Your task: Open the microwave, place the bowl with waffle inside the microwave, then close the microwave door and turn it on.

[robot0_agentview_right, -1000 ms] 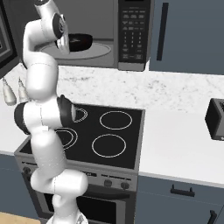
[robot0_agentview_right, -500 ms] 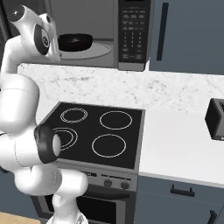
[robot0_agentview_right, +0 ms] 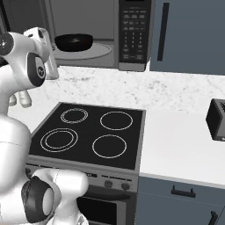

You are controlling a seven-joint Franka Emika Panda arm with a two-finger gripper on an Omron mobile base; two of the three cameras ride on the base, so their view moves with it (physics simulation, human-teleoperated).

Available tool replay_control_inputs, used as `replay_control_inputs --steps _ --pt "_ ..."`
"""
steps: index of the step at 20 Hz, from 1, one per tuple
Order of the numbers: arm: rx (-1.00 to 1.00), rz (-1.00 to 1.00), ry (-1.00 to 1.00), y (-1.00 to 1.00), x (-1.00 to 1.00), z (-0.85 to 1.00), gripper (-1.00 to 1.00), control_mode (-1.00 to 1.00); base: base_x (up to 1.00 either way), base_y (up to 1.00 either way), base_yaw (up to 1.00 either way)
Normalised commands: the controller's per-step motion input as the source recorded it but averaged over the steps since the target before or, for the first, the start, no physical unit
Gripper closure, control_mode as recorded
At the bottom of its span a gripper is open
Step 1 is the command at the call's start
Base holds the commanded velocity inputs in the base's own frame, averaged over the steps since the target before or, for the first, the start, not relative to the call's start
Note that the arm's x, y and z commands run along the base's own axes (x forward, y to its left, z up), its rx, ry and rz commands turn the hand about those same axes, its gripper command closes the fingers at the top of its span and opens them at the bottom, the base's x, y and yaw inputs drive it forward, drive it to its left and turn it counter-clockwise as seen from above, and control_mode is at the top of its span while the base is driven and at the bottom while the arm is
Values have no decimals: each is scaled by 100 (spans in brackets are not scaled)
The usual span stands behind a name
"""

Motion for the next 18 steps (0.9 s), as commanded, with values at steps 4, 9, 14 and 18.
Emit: replay_control_inputs --steps 4,9,14,18 --pt "-4 6 0 0 -100 15 100 -100 0 0 0" --pt "-1 1 -16 2 -100 5 100 -100 0 0 0" --pt "0 0 -42 0 -100 13 100 -100 0 0 0" --pt "0 0 -31 12 -100 29 100 -100 0 0 0"
